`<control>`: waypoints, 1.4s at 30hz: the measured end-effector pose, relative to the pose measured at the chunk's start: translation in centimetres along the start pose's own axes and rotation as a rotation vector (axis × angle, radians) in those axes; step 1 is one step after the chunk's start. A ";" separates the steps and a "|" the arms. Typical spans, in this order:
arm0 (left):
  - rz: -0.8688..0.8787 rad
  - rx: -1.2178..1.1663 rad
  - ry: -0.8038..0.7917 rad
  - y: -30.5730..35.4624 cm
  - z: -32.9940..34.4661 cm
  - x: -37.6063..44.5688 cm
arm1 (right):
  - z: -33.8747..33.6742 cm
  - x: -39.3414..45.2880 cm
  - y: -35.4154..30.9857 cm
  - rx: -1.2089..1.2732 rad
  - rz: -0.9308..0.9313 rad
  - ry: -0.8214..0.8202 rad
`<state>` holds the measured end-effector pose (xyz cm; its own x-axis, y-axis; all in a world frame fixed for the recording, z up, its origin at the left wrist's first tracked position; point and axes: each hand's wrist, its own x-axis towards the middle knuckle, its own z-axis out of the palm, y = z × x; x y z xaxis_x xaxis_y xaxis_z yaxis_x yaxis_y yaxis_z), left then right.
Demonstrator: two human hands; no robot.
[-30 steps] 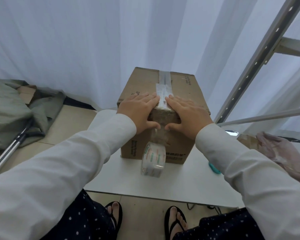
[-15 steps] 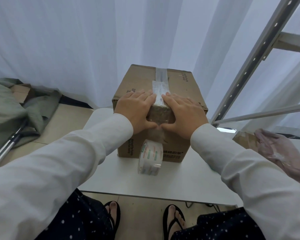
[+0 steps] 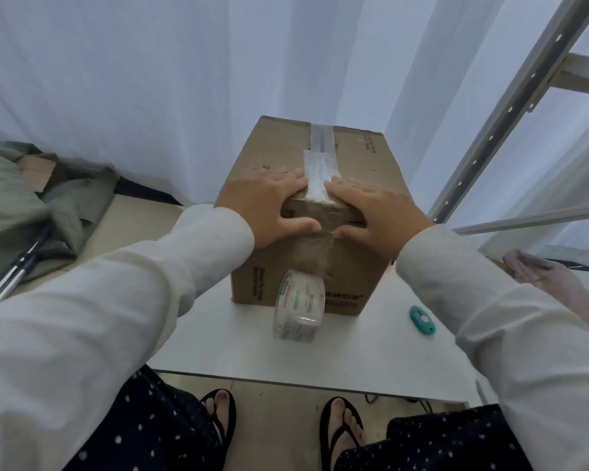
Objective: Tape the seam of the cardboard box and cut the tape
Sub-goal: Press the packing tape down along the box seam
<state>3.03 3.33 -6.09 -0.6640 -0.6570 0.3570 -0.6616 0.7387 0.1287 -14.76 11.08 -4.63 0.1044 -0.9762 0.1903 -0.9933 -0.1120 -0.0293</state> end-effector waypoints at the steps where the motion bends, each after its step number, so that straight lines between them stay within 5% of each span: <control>1: -0.013 -0.041 -0.014 -0.1 -0.2 0.0 | -0.1 -0.2 0.3 0.000 0.006 -0.008; 10: 0.010 0.227 0.037 1.0 1.6 0.3 | 3.5 0.2 -2.7 -0.224 0.167 0.234; 19: 0.025 0.191 -0.035 0.5 1.0 0.2 | 1.5 -0.4 -0.4 -0.104 0.023 0.088; 27: -0.009 0.256 0.023 1.4 1.8 0.4 | 3.2 0.0 -2.0 -0.169 0.111 0.223; 34: 0.023 0.054 -0.045 0.0 0.4 0.4 | 1.4 -0.7 -0.6 -0.054 0.020 0.107; 42: -0.017 0.364 -0.001 1.2 2.2 0.1 | 4.1 -0.2 -3.4 -0.230 0.203 0.239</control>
<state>1.37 3.81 -7.88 -0.6522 -0.6690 0.3565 -0.7530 0.6258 -0.2033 -11.18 10.87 -8.54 -0.0834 -0.9001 0.4276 -0.9805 0.1506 0.1259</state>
